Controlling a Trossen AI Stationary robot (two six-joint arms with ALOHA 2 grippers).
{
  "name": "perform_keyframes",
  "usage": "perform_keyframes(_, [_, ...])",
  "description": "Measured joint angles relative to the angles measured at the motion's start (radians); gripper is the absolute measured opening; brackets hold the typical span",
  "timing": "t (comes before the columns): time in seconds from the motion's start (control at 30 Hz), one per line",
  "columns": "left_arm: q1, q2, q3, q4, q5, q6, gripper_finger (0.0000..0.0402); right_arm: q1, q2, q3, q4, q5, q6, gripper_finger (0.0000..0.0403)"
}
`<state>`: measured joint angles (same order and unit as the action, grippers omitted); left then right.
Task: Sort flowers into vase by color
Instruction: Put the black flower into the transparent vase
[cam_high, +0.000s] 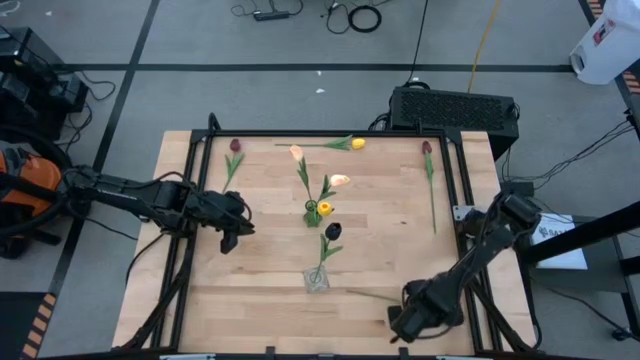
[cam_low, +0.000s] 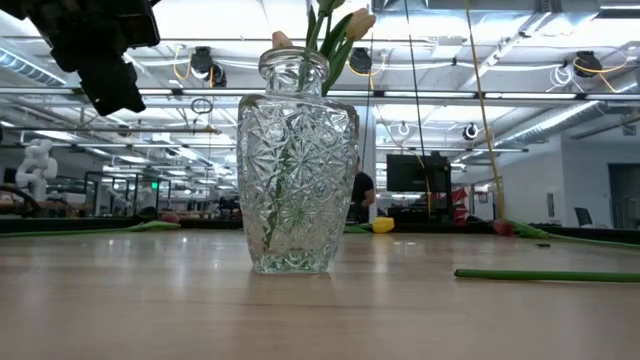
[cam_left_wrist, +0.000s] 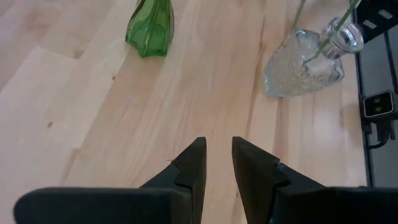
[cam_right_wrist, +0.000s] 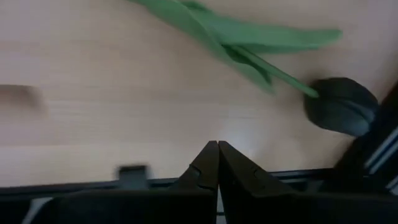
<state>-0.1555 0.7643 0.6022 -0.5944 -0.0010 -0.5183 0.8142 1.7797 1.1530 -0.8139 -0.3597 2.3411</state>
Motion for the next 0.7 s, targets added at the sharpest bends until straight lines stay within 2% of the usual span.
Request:
perform_keyframes(0.4, [0.000, 0.000, 0.000, 0.067, -0.006, -0.001, 0.0084, 0.078, 0.072, -0.015, -0.101, -0.053, -0.037, 0.0000])
perform_keyframes(0.7, [0.000, 0.000, 0.000, 0.066, -0.022, -0.053, 0.0084, 0.064, 0.064, -0.148, 0.031, -0.039, -0.050, 0.0000])
